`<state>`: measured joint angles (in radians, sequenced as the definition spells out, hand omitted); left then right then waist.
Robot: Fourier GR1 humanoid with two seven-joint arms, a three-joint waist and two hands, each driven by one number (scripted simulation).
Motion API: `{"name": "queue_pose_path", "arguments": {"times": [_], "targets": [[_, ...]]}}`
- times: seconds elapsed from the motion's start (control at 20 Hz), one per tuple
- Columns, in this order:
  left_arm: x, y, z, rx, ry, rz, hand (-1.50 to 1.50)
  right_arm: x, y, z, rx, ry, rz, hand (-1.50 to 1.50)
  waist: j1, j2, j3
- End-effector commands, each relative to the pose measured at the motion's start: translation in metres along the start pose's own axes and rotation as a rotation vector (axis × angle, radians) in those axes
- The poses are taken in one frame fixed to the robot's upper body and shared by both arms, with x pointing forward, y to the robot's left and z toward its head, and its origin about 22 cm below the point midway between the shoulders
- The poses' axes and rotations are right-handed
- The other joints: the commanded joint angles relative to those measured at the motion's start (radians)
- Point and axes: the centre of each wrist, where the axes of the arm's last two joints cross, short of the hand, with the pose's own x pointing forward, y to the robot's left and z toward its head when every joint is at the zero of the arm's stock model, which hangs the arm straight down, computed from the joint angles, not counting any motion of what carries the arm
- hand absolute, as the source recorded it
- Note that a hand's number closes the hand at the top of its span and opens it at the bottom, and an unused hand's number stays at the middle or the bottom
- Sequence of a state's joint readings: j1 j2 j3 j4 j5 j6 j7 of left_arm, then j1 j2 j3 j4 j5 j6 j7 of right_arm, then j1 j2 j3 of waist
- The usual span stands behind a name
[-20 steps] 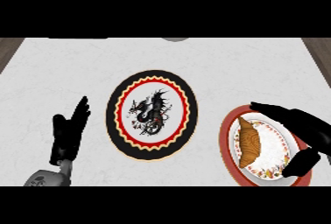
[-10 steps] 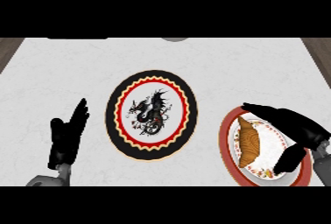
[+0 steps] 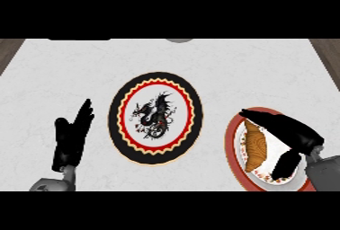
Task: Pick the croissant from the plate and place it in the plate
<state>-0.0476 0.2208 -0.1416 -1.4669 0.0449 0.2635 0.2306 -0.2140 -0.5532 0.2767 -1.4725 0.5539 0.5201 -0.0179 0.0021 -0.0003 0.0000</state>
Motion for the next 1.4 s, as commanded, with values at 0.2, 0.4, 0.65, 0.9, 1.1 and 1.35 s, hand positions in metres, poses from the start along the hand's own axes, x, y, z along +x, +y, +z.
{"name": "queue_pose_path", "arguments": {"times": [0.2, 0.4, 0.65, 0.9, 1.1, 1.35], "targets": [[-0.005, 0.001, 0.003, 0.002, -0.005, -0.008, 0.0, -0.003, 0.004, -0.024, 0.036, -0.004, 0.001, -1.5, 0.001, 0.0, 0.0], [-0.008, 0.021, -0.008, -0.004, -0.008, -0.006, 0.0, -0.015, 0.025, -0.018, 0.023, 0.008, 0.01, 1.5, -0.001, 0.0, 0.0], [0.0, 0.002, -0.001, 0.017, -0.009, -0.018, 0.0, -0.008, 0.016, -0.004, -0.034, -0.071, 0.106, 1.5, -0.003, -0.001, 0.0], [-0.005, 0.019, 0.0, 0.001, 0.009, -0.002, 0.0, -0.011, -0.004, -0.026, -0.126, -0.056, 0.122, 1.5, 0.002, 0.0, 0.0], [0.002, 0.016, -0.008, 0.014, 0.011, 0.005, 0.0, -0.017, 0.0, -0.008, -0.313, 0.0, 0.135, 1.5, -0.008, -0.001, 0.0], [0.008, -0.005, -0.004, -0.05, -0.023, -0.001, 0.0, 0.145, 0.029, -0.088, -0.446, 0.06, 0.027, 1.5, 0.052, -0.002, -0.003]]}}
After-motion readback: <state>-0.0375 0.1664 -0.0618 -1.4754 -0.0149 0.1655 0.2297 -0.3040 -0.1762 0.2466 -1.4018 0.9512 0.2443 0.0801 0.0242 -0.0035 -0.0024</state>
